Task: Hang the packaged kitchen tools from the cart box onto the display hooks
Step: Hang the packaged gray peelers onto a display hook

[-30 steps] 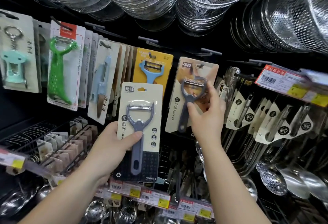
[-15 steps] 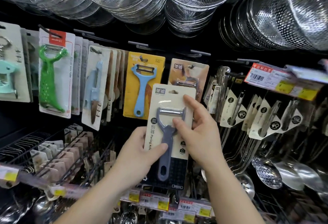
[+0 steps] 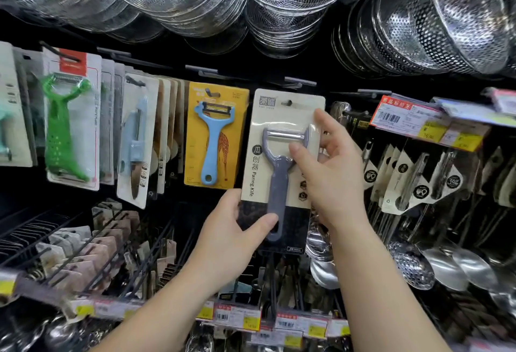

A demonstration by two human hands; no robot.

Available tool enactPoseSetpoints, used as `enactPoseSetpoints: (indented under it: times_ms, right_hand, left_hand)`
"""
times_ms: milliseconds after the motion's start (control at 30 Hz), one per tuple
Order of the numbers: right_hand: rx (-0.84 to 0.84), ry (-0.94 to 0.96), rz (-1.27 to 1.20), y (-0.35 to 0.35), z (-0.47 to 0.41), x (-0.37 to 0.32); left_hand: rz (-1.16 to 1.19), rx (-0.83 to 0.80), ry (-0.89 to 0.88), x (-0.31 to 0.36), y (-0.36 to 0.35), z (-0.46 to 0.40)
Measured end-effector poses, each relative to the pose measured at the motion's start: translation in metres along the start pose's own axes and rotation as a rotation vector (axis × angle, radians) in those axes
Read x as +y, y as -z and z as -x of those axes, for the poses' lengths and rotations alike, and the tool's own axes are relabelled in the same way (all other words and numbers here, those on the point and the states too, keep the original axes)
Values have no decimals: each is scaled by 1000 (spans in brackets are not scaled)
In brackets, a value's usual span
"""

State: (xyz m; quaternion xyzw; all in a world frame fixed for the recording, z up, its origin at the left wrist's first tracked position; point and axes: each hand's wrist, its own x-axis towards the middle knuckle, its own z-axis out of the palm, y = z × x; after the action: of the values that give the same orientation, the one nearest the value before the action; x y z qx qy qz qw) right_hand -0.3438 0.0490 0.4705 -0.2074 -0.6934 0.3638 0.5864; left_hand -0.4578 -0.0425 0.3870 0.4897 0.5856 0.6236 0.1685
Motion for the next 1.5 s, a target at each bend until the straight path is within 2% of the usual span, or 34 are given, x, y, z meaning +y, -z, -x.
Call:
enactPoseSetpoints:
  times_ms: [400,667,800,967,1100,1267,1500]
  right_hand:
    - [28,0,40,-2,-12,9]
    - [28,50,349,-9,-19,26]
    - [55,85,451,-14,-21,33]
    - [68,53,528,-16,5,47]
    - [56,-107,597,-10,51,74]
    - [35,-237,764,7,121,107]
    - [72,-450,1016,73,214,123]
  left_hand:
    - [14,0,-38,2,-3,-3]
    - [-190,24,35,-13,-5,-27]
    - [-218,37,85,-22,-7,-39]
    - [-320,-30,169,-48,-5,-36]
    - [-434,-159,258,-80,-1,-21]
    - [-640,-296,158,-105,-11,10]
    - [-746,-510,-152,-110,-63,68]
